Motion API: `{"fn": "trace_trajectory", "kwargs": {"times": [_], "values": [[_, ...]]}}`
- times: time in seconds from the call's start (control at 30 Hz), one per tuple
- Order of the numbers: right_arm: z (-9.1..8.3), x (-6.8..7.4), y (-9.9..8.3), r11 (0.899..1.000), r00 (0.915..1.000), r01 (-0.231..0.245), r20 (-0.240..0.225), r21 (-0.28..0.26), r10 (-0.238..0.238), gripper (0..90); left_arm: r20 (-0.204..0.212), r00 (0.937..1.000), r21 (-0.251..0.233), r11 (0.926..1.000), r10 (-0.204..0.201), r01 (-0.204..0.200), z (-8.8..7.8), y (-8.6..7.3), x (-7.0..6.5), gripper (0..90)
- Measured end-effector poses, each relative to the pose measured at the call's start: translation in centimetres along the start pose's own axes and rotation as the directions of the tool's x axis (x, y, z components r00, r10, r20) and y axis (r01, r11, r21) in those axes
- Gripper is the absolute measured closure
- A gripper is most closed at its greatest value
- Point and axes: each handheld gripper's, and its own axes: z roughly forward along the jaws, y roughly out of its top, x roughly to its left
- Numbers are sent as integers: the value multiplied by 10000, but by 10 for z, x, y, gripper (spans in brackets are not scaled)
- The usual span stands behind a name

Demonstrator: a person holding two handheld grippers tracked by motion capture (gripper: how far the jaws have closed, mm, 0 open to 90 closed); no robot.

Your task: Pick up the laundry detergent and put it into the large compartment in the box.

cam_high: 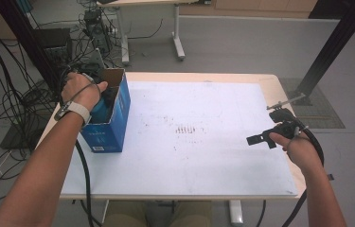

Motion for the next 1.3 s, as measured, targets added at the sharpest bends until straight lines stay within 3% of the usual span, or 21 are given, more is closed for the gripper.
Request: {"fn": "trace_trajectory", "kwargs": {"times": [0.73,1.3], "values": [[1,0,0,10000,10000,-32,-13,44,32,97,80,9998,240,9995,197,-199,21,2,-1,374],[2,1,1,10000,10000,0,9,91,0,98,81,9997,262,9994,208,-211,23,2,0,374]]}}
